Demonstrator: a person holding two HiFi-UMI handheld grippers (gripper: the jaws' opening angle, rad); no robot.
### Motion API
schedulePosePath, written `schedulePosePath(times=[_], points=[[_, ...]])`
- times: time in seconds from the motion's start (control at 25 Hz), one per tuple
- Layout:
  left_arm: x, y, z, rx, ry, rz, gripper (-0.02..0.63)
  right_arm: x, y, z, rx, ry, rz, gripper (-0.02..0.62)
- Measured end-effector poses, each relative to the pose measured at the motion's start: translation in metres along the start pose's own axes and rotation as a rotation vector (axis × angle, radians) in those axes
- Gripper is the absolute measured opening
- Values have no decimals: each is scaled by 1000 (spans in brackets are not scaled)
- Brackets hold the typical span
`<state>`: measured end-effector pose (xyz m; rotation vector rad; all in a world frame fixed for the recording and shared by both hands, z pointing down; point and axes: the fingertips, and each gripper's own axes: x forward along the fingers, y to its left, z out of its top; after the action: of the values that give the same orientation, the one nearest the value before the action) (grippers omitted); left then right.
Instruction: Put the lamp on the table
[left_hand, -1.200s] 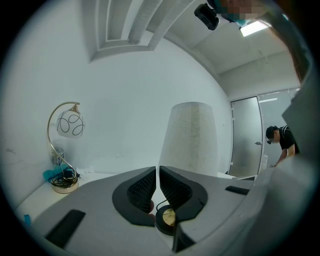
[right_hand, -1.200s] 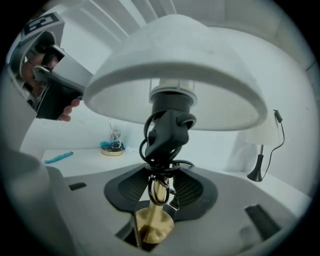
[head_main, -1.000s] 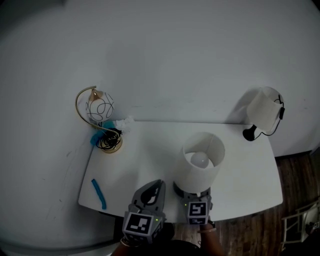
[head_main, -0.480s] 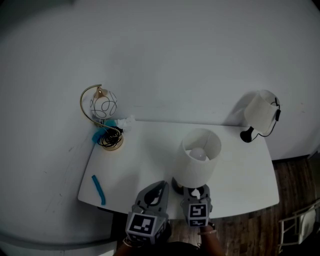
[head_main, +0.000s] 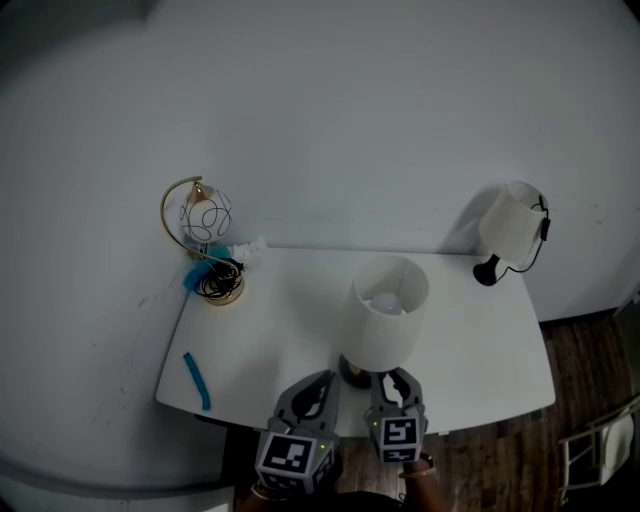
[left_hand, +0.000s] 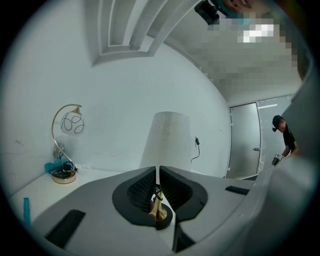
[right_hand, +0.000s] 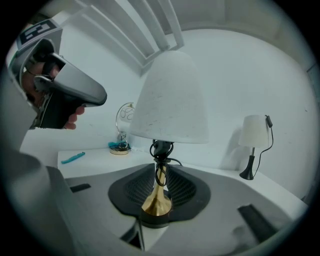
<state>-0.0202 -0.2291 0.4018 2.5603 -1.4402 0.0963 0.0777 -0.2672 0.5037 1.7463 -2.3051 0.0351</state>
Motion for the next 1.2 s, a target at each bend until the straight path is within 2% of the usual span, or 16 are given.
schedulePosePath(times=[0.2,0.28,0.64,0.76,1.0,1.2], points=[[-9,-9,-2,-2,-6,-3,17,-11,2,-1,-4,-2,-1,79],[-14,-12,-3,-3,-8,-1,17,-17,3,0,-4,-10,-5,52],[-41,-26,-16,-13,-2,10,17,-43,12,0,-7,-34,-1,51],[-52,-33,-19,-14,-1,12,17,-56,12,-1,1,-57,-22,14],[-74,-44,-26,-16,-1,13,17,-82,18,5,1,-59,-31,12],[-97,-55,-35,-12,0,18,17,-100,22,4,-18,-100,-38,3]])
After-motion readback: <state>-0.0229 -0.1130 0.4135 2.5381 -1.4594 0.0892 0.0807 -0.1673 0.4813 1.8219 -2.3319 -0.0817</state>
